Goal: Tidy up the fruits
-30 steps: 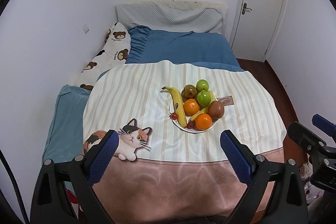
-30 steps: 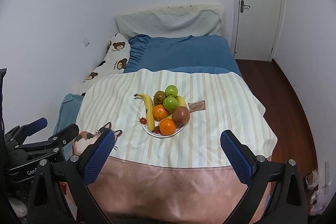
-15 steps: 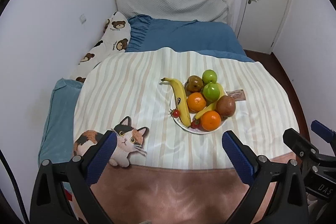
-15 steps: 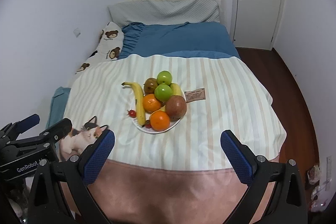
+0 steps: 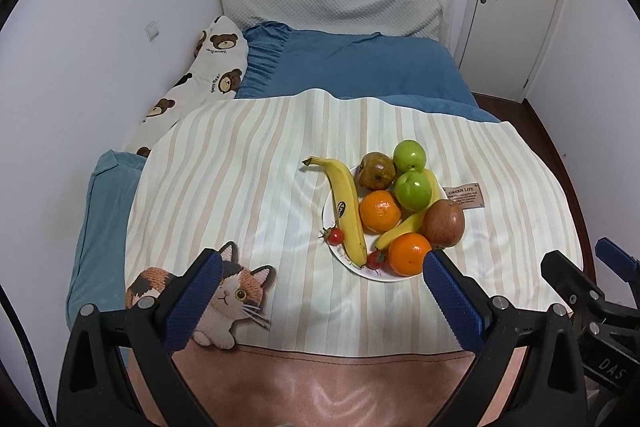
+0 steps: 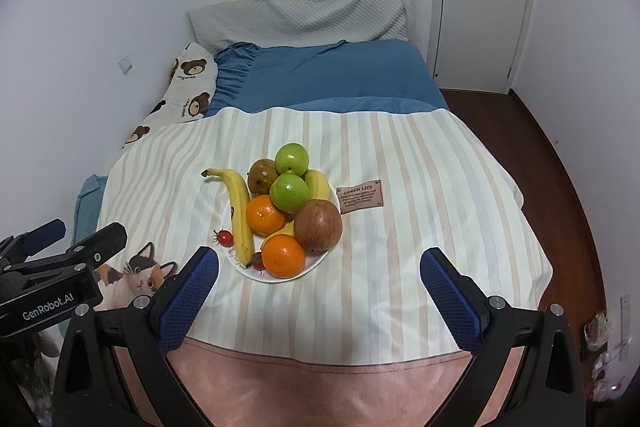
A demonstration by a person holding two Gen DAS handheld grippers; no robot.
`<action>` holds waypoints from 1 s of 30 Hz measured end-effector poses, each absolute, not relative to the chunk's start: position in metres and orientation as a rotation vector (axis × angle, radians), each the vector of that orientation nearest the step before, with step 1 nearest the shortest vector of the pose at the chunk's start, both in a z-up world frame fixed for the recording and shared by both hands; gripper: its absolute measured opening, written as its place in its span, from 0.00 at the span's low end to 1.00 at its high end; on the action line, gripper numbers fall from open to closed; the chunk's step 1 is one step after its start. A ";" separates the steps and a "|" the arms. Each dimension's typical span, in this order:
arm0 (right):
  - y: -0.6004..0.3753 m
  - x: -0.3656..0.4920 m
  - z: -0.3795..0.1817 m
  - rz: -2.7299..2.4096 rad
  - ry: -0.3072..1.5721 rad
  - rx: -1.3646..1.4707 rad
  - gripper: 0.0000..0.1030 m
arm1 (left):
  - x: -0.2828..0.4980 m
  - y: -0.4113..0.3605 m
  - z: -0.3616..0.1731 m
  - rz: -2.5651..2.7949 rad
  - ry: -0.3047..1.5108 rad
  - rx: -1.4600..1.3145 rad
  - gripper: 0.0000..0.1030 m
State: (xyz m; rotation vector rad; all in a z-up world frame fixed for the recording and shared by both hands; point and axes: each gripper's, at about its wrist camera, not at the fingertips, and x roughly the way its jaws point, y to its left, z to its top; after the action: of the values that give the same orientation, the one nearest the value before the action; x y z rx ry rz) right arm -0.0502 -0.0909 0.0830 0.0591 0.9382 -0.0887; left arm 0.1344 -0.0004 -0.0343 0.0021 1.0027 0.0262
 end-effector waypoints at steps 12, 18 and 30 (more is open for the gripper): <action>-0.093 -0.043 0.079 -0.089 0.946 0.064 1.00 | 0.136 0.001 -0.043 0.022 1.024 0.004 1.00; -0.093 -0.041 0.079 -0.090 0.950 0.064 1.00 | 0.132 0.000 -0.046 0.018 1.031 0.011 1.00; -0.097 -0.044 0.075 -0.100 0.958 0.069 1.00 | 0.131 0.000 -0.046 0.014 1.024 0.011 1.00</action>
State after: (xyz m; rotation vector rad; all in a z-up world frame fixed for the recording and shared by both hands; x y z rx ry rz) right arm -0.0440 -0.0975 0.0751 0.0692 0.9581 -0.0996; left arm 0.1305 0.0005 -0.0457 0.0114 1.0244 0.0137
